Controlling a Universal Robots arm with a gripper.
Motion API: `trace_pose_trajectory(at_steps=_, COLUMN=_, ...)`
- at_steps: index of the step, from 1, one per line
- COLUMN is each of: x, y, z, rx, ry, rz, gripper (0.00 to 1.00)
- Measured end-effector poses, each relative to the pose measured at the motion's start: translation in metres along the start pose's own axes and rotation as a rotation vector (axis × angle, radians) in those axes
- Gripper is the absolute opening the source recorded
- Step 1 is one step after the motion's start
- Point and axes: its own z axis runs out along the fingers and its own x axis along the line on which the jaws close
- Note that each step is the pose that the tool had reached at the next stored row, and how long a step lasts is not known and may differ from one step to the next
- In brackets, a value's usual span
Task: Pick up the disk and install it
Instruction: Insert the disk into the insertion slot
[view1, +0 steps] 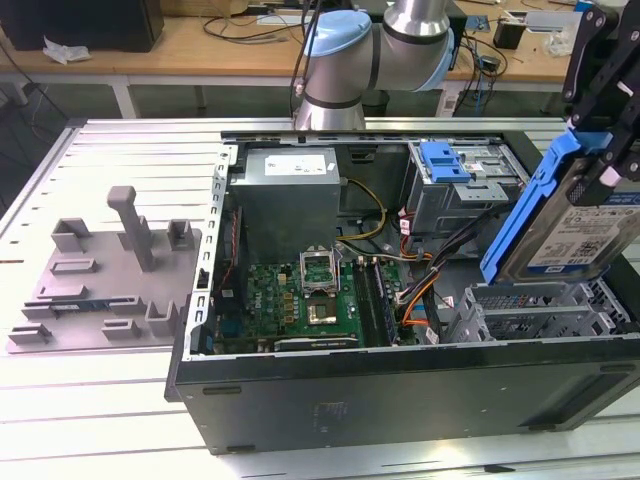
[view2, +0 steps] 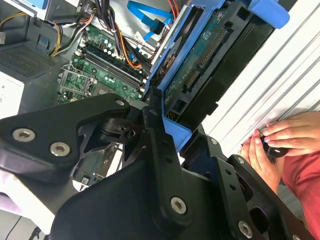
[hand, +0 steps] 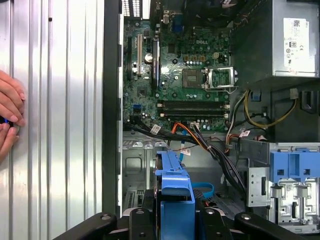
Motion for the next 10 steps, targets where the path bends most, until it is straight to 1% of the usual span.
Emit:
trace_pose_trajectory(at_steps=8, x=0.0002, y=-0.0001, z=0.0031, rx=0.0001, ry=0.0001, rz=0.000, gripper=0.37)
trace_pose_trajectory(at_steps=10, x=0.0003, y=-0.0004, z=0.0056, rx=0.0001, ry=0.0000, rz=0.000, gripper=0.37)
